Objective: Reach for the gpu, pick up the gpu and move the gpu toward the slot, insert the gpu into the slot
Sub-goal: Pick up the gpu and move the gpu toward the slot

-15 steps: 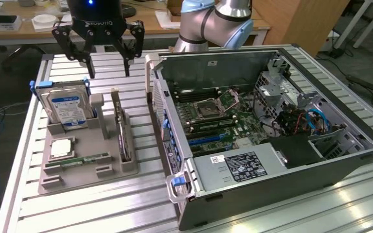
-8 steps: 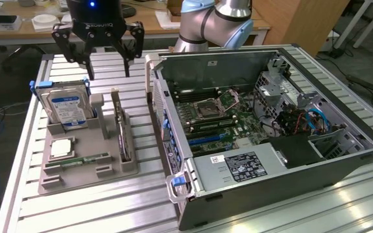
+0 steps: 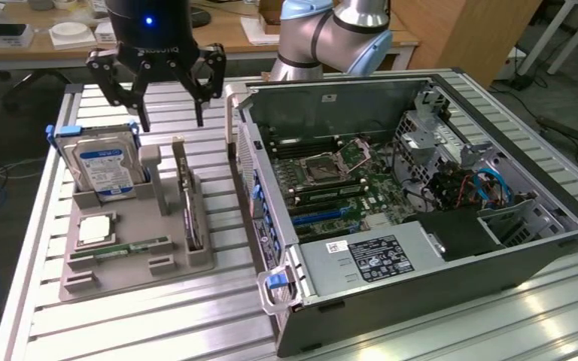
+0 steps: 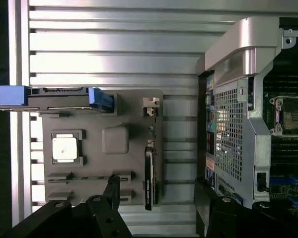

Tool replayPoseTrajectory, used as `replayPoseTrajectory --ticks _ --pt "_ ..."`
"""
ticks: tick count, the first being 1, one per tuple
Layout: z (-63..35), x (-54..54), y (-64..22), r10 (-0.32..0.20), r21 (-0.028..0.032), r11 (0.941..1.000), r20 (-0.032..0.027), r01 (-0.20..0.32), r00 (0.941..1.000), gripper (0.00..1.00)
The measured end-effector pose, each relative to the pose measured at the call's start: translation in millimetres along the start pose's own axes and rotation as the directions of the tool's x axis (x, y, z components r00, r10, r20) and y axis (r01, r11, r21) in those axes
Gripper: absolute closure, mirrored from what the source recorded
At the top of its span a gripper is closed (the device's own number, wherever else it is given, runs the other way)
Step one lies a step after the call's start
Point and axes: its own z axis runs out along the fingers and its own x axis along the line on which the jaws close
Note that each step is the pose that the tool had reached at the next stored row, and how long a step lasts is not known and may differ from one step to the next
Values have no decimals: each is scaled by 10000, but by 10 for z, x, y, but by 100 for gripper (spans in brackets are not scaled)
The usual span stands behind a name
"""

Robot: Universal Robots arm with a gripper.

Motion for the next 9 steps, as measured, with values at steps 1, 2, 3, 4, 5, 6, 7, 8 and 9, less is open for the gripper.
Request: replayPoseTrajectory --ticks 1,2,3,4,5,6,7,8,9 --pt "15 -1 -5 0 -4 10000 0 0 10000 29" --pt "29 -1 -11 1 -5 10000 0 -1 10000 29" --pt "41 -1 -15 1 -5 10000 -1 -1 10000 29" --pt "54 -1 -18 2 -6 10000 -1 -2 10000 29" --pt "67 -2 -22 1 -6 10000 -1 -1 10000 29" --pt "77 -3 -26 1 -6 10000 0 -1 10000 29" --pt "86 -2 -28 2 -5 10000 0 -2 10000 29" --pt "93 -1 -30 3 -5 10000 0 -3 10000 29" --pt "101 -2 -32 2 -5 10000 0 -2 10000 29"
